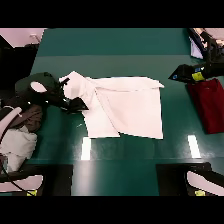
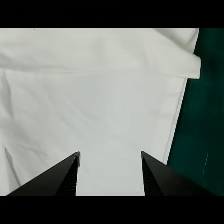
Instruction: Fold the shirts.
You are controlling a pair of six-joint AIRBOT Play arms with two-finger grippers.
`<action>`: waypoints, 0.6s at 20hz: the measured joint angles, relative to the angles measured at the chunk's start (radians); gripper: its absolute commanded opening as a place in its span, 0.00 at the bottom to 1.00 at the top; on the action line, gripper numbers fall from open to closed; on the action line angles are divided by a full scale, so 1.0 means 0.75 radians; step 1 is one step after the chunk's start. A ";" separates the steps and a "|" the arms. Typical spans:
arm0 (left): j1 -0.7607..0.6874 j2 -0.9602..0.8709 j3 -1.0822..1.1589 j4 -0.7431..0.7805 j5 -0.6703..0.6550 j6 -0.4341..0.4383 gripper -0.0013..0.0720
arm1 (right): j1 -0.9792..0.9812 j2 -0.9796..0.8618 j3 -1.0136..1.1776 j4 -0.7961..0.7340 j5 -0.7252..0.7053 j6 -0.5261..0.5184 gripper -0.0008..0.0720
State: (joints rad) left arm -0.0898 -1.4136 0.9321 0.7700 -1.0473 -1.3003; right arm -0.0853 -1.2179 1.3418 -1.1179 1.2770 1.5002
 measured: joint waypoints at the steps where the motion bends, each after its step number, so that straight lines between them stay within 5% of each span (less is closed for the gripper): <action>1: -0.017 0.003 -0.022 -0.015 0.028 0.000 0.76 | 0.000 0.019 -0.029 0.000 -0.005 -0.001 0.61; 12: -0.055 0.111 -0.075 0.043 -0.018 -0.007 0.76 | 0.000 0.086 -0.123 0.001 -0.028 -0.002 0.61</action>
State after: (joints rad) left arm -0.1314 -1.3304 0.8757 0.8021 -1.0611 -1.3056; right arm -0.0853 -1.1530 1.2495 -1.1175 1.2560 1.4986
